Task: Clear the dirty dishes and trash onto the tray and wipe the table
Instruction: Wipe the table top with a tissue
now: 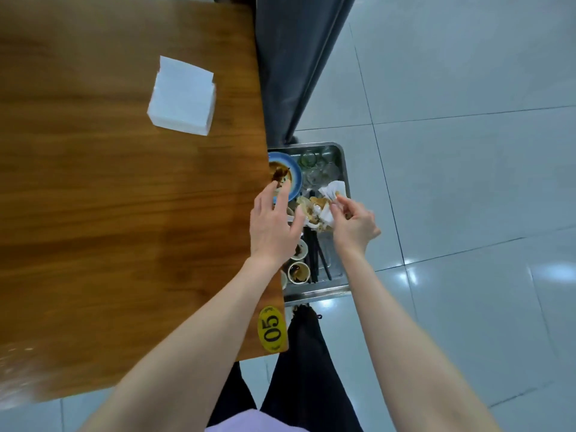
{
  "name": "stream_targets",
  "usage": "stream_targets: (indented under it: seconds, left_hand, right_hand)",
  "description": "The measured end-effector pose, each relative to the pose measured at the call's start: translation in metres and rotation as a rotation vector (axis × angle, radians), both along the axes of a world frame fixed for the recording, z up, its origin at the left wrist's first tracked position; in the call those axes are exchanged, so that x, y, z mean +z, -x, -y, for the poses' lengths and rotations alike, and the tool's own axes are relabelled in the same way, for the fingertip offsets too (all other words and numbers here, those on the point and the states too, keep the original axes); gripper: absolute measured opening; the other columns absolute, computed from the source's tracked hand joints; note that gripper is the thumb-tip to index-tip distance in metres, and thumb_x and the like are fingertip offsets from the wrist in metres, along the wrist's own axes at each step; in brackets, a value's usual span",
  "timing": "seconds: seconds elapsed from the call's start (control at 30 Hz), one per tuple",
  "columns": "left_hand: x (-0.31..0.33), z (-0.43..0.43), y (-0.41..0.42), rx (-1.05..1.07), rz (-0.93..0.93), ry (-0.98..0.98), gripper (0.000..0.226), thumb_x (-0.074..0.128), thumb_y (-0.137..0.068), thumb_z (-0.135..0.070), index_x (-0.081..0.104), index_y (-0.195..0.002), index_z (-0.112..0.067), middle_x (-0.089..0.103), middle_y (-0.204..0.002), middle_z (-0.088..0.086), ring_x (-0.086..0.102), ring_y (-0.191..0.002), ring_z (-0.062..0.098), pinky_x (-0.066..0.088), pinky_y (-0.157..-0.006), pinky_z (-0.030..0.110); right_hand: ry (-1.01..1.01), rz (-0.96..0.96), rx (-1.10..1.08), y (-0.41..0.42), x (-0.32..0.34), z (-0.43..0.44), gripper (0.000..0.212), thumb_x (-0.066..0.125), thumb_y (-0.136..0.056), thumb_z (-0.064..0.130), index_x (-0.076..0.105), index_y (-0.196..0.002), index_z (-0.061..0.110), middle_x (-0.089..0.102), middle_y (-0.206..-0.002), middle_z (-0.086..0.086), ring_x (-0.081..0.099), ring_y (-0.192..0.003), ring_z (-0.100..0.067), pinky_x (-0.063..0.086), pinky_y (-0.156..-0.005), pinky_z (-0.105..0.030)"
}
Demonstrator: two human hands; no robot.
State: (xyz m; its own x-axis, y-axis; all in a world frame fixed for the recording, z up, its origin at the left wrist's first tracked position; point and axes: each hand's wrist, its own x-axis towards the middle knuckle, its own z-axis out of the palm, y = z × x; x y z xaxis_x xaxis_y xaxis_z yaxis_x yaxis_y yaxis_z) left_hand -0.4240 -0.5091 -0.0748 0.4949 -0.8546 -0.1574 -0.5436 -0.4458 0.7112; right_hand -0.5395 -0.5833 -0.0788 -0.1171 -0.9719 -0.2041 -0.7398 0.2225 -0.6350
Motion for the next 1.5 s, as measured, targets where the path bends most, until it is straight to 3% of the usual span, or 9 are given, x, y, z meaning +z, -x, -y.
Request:
stream_targets:
  seconds: [0.33,0.57,0.73,0.83,1.0,1.1,1.17,1.37,1.5]
  left_hand:
    - [-0.054,0.057,0.075,0.233,-0.149,-0.148,0.055,0.051,-0.097,-0.036,0.038,-0.146,-0.015,0.039,-0.146,0.008,0.035,-0.135,0.022,0.035,-0.109,0.044]
    - [-0.104,0.073,0.080,0.390,-0.182,-0.221,0.056,0.051,-0.096,-0.038,0.037,-0.147,-0.020,0.039,-0.143,0.005,0.037,-0.131,0.018,0.037,-0.105,0.037]
    - [-0.126,0.075,0.083,0.452,-0.173,-0.243,0.056,0.050,-0.096,-0.041,0.036,-0.147,-0.022,0.036,-0.147,0.003,0.035,-0.132,0.018,0.033,-0.097,0.030]
    - [-0.130,0.076,0.083,0.467,-0.161,-0.226,0.055,0.050,-0.096,-0.040,0.037,-0.147,-0.022,0.036,-0.147,0.002,0.035,-0.132,0.017,0.029,-0.094,0.026]
    - [-0.116,0.076,0.083,0.460,-0.157,-0.183,0.055,0.050,-0.097,-0.039,0.036,-0.147,-0.022,0.037,-0.146,0.002,0.033,-0.133,0.015,0.028,-0.096,0.026]
    - [-0.094,0.081,0.077,0.473,-0.162,-0.118,0.054,0.051,-0.096,-0.039,0.038,-0.146,-0.021,0.039,-0.144,0.002,0.034,-0.132,0.015,0.028,-0.098,0.025]
    - [-0.072,0.083,0.070,0.473,-0.168,-0.055,0.053,0.052,-0.096,-0.036,0.039,-0.145,-0.019,0.040,-0.143,0.004,0.037,-0.130,0.017,0.029,-0.099,0.024]
    - [-0.011,0.086,0.030,0.571,-0.236,0.151,0.051,0.052,-0.097,-0.035,0.039,-0.144,-0.020,0.041,-0.139,0.003,0.041,-0.127,0.013,0.040,-0.102,0.026]
    - [0.011,0.066,-0.027,0.625,-0.160,0.180,0.051,0.051,-0.096,-0.041,0.038,-0.144,-0.027,0.038,-0.144,-0.002,0.039,-0.128,0.010,0.034,-0.096,0.020]
  right_hand:
    - [-0.147,-0.076,0.214,0.060,-0.060,0.077,0.022,0.065,-0.089,0.030,0.067,-0.110,0.024,0.061,-0.086,0.012,0.047,-0.102,-0.016,0.015,-0.076,-0.029]
    - [-0.282,-0.098,0.312,0.058,-0.132,0.101,0.016,0.065,-0.088,0.030,0.067,-0.105,0.028,0.067,-0.097,0.005,0.046,-0.109,-0.019,0.010,-0.068,-0.029]
    - [-0.302,-0.127,0.338,0.059,-0.166,0.106,0.013,0.066,-0.088,0.033,0.068,-0.101,0.029,0.060,-0.086,0.015,0.048,-0.104,-0.016,0.010,-0.067,-0.029]
    - [-0.338,-0.122,0.331,0.063,-0.177,0.105,0.015,0.066,-0.089,0.031,0.067,-0.104,0.031,0.067,-0.099,0.010,0.050,-0.105,-0.016,0.012,-0.072,-0.029]
    - [-0.306,-0.089,0.292,0.065,-0.157,0.105,0.022,0.065,-0.089,0.029,0.067,-0.111,0.025,0.067,-0.106,0.003,0.053,-0.107,-0.019,0.022,-0.083,-0.031]
    - [-0.289,0.030,0.283,0.051,-0.125,0.109,0.027,0.065,-0.089,0.029,0.067,-0.114,0.018,0.068,-0.105,-0.002,0.058,-0.103,-0.021,0.039,-0.096,-0.037]
    - [-0.278,0.139,0.278,0.037,-0.095,0.112,0.030,0.067,-0.089,0.027,0.066,-0.116,0.014,0.068,-0.101,-0.003,0.061,-0.097,-0.020,0.048,-0.093,-0.040]
    - [-0.168,0.364,0.333,-0.031,-0.019,0.113,0.031,0.067,-0.088,0.028,0.067,-0.114,0.011,0.066,-0.090,0.003,0.062,-0.082,-0.007,0.051,-0.076,-0.017]
    - [-0.155,0.446,0.370,-0.090,0.006,0.096,0.034,0.065,-0.089,0.031,0.065,-0.118,0.014,0.061,-0.089,0.015,0.057,-0.081,0.005,0.045,-0.069,-0.005]
